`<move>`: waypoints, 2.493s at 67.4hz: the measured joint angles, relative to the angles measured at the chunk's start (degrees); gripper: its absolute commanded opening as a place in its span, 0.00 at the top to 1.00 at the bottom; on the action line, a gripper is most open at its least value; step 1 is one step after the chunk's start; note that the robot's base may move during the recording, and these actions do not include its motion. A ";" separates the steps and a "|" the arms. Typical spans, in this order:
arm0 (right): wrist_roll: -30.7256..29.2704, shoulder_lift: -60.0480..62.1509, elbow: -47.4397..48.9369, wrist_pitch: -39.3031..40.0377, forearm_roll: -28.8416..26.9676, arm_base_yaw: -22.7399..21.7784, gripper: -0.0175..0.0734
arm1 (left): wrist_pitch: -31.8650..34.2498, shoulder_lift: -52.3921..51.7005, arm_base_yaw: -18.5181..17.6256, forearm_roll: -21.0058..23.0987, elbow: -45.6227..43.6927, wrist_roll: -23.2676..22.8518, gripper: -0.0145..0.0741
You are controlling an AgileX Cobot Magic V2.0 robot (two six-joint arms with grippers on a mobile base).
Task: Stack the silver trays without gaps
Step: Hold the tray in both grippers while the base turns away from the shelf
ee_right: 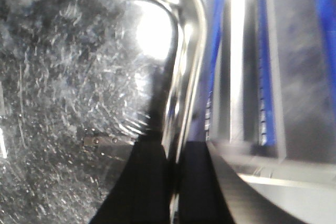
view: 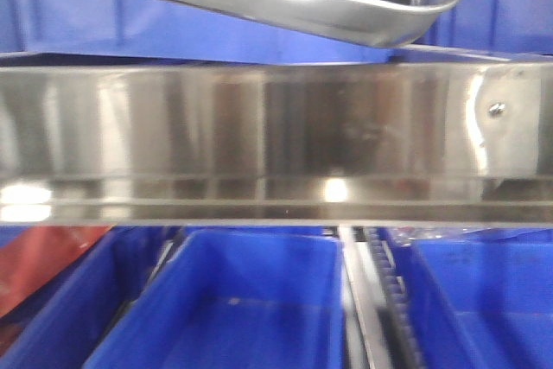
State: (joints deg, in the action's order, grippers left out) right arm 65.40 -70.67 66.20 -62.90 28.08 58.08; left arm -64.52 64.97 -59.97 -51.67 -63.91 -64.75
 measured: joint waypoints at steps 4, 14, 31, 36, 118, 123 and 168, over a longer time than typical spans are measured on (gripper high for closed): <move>0.00 0.00 0.00 0.00 0.00 0.00 0.83 | 0.00 0.00 0.00 0.00 0.00 0.00 0.85; 0.00 0.00 0.00 0.00 0.00 0.00 0.83 | 0.00 0.00 0.00 0.00 0.00 0.00 0.85; 0.00 0.14 0.00 0.00 0.11 0.00 0.83 | 0.21 0.00 0.00 0.00 0.00 0.00 0.85; 0.00 0.14 0.00 0.00 0.11 0.00 0.83 | 0.21 0.00 0.00 0.00 0.00 0.00 0.85; 0.00 0.22 0.00 0.11 0.11 0.00 0.83 | 0.10 0.00 0.00 -0.22 0.00 0.00 0.85; 0.00 0.22 0.00 0.11 0.11 0.00 0.83 | 0.10 0.00 0.00 -0.22 0.00 0.00 0.85; 0.00 0.22 0.00 0.11 0.11 0.00 0.83 | -0.01 0.00 0.00 -0.22 0.00 0.00 0.85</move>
State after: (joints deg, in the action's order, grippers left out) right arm 65.40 -70.45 66.20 -62.79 28.18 58.08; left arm -64.54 64.97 -59.97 -51.90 -63.91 -64.75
